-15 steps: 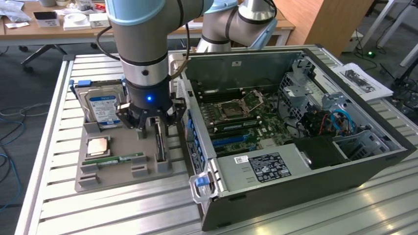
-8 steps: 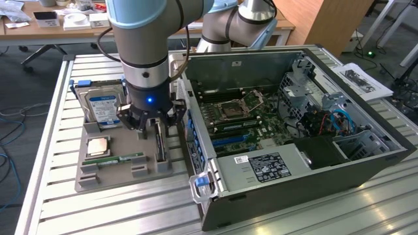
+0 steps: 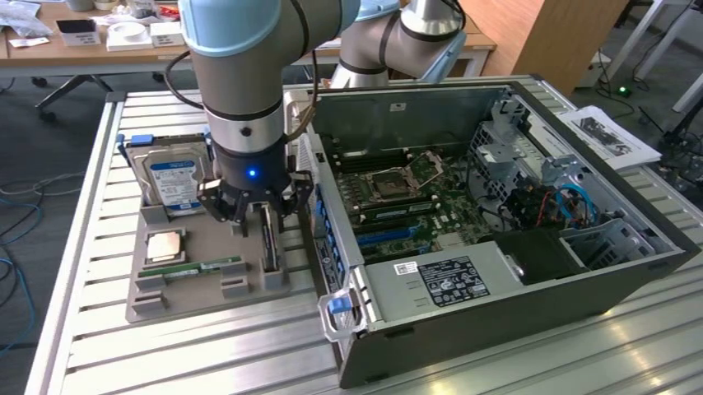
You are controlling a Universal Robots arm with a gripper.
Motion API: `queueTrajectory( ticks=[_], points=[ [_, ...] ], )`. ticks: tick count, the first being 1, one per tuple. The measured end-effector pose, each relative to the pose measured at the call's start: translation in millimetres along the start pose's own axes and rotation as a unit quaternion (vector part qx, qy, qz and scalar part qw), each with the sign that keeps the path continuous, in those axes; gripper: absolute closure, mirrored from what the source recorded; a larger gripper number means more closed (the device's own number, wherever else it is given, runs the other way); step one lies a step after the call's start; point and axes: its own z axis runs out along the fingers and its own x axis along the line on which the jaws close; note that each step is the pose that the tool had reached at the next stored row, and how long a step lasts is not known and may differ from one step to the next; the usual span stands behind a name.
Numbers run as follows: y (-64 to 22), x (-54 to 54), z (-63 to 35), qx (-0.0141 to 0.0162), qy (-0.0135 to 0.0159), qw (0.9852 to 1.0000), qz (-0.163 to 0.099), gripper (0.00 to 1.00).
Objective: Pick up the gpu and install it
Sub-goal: 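Pick up the gpu and move the gpu toward the slot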
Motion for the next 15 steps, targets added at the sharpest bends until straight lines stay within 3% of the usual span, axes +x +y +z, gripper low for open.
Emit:
queueTrajectory(
  ticks=[15],
  points=[
    [1.4,-0.2,6.4,-0.0007,0.0000,1.0000,0.000,0.45]
  ],
)
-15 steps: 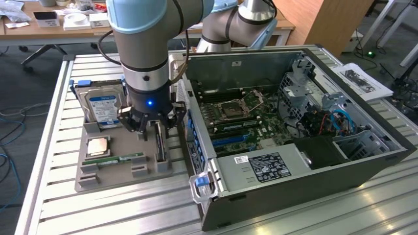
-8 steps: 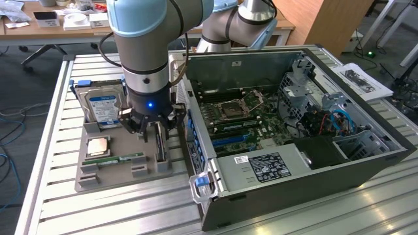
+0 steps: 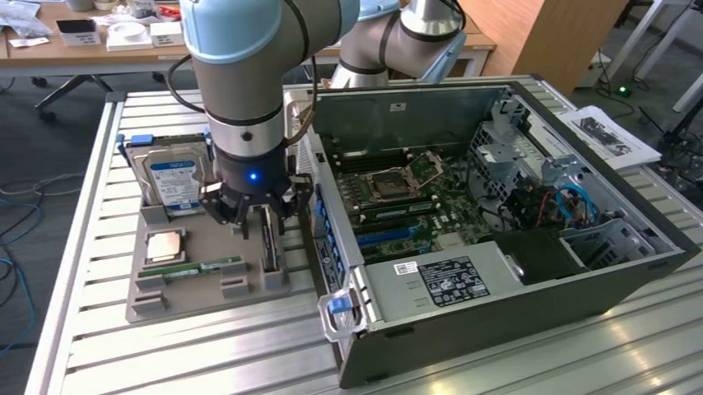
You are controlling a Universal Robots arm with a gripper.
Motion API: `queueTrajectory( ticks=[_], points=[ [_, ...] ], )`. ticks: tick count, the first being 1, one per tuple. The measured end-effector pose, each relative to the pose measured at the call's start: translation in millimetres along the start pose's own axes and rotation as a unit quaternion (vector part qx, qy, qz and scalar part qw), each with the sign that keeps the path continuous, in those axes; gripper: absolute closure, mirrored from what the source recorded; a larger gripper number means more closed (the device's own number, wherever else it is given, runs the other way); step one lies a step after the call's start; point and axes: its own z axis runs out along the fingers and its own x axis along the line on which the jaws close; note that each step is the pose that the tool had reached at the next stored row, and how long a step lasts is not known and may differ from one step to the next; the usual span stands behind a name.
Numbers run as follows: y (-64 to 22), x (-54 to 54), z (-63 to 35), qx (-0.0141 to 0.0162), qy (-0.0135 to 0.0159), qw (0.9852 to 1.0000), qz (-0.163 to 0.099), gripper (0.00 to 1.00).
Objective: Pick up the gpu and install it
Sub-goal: 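Pick up the gpu and move the gpu toward the slot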
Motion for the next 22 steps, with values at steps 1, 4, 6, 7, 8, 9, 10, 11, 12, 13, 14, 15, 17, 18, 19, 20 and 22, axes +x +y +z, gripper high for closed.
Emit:
queueTrajectory(
  ticks=[1,4,6,7,8,9,10,11,12,13,14,15,17,18,19,20,22],
  points=[
    [1.4,0.1,0.3,0.0000,0.0000,1.0000,0.000,0.45],
    [6.4,0.6,1.2,0.0000,0.0000,1.0000,0.000,0.45],
    [8.4,0.7,1.8,0.0000,0.0000,1.0000,0.000,0.45],
    [8.8,0.6,2.0,-0.0001,-0.0001,1.0000,0.000,0.45],
    [8.8,-0.1,2.0,-0.0001,0.0000,1.0000,0.000,0.45],
    [9.0,-1.3,2.0,0.0000,0.0000,1.0000,0.000,0.45],
    [9.1,-2.7,2.1,0.0000,0.0000,1.0000,0.000,0.45],
    [9.1,-3.4,2.1,0.0000,0.0000,1.0000,0.000,0.45],
    [9.1,-3.4,2.1,0.0000,0.0000,1.0000,0.000,0.45],
    [9.1,-3.4,2.1,0.0000,0.0000,1.0000,0.000,0.45],
    [9.1,-3.4,2.1,0.0000,0.0000,1.0000,0.000,0.45],
    [9.1,-3.4,2.1,0.0000,0.0000,1.0000,0.000,0.45],
    [9.2,-3.8,2.2,0.0000,-0.0001,1.0000,0.001,0.45],
    [9.2,-4.5,2.3,0.0000,-0.0001,1.0000,0.002,0.45],
    [9.2,-5.0,2.3,0.0000,-0.0001,1.0000,0.002,0.45],
    [9.3,-5.4,2.4,0.0000,-0.0001,1.0000,0.003,0.45],
    [9.2,-5.5,2.4,0.0000,-0.0001,1.0000,0.003,0.45]
  ],
)
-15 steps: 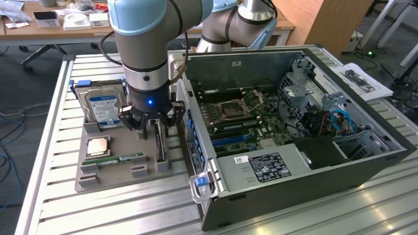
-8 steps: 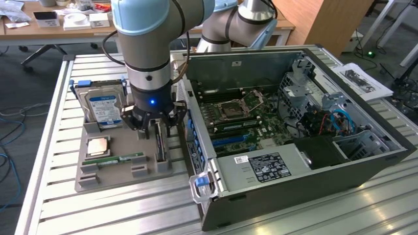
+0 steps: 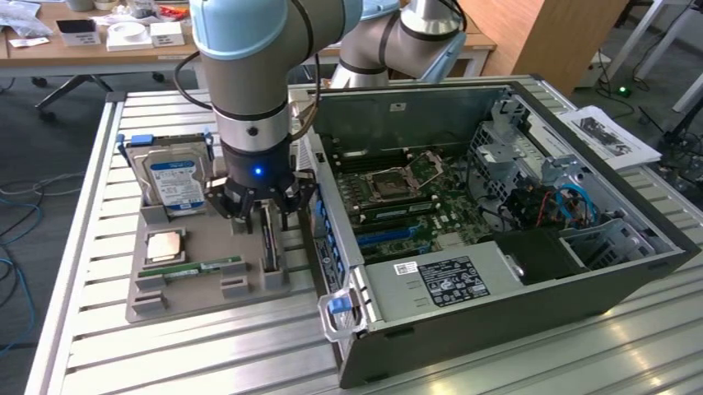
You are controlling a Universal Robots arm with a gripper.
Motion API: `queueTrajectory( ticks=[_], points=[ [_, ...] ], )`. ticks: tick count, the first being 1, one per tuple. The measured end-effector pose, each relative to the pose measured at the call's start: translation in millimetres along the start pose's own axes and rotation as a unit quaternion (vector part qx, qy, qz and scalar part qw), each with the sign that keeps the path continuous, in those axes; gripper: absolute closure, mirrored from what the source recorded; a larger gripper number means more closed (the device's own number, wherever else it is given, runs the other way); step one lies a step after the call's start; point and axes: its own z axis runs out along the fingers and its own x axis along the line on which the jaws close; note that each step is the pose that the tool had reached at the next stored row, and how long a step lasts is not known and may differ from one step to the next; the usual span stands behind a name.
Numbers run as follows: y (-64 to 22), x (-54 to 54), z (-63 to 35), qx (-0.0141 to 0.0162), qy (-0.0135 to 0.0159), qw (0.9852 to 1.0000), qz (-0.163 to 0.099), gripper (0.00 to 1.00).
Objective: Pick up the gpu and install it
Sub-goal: 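Pick up the gpu and move the gpu toward the slot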
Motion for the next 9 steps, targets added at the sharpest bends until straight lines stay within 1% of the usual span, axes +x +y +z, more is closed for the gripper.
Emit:
queueTrajectory(
  ticks=[7,8,9],
  points=[
    [0.0,-0.1,0.0,0.0000,0.0000,1.0000,0.000,0.45],
    [0.0,-0.1,0.0,0.0000,0.0000,1.0000,0.000,0.47],
    [0.0,-0.1,0.0,0.0000,0.0000,1.0000,0.000,0.53]
  ],
)
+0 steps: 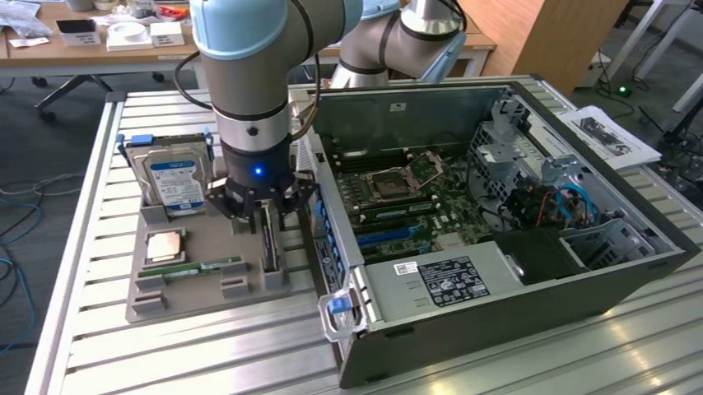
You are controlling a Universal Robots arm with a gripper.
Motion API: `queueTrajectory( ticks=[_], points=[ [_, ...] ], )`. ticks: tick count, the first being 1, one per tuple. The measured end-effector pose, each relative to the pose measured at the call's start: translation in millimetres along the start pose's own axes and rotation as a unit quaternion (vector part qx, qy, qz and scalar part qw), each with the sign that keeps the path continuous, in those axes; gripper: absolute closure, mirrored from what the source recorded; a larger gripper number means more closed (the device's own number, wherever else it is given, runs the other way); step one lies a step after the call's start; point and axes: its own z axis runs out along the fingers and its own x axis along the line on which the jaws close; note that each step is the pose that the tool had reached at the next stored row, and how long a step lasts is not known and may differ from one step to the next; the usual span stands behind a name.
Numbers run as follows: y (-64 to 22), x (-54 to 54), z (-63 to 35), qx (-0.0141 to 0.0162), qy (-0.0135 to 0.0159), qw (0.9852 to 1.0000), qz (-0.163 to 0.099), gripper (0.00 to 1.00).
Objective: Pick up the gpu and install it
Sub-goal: 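Pick up the gpu and move the gpu toward the slot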
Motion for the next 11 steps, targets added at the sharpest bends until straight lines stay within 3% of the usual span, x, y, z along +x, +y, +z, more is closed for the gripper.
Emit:
queueTrajectory(
  ticks=[1,2,11],
  points=[
    [0.0,0.0,0.0,0.0000,0.0000,1.0000,0.000,0.53],
    [0.0,0.0,0.0,0.0000,0.0000,1.0000,0.000,0.60],
    [0.0,0.3,0.0,0.0000,0.0000,1.0000,0.000,0.60]
  ],
)
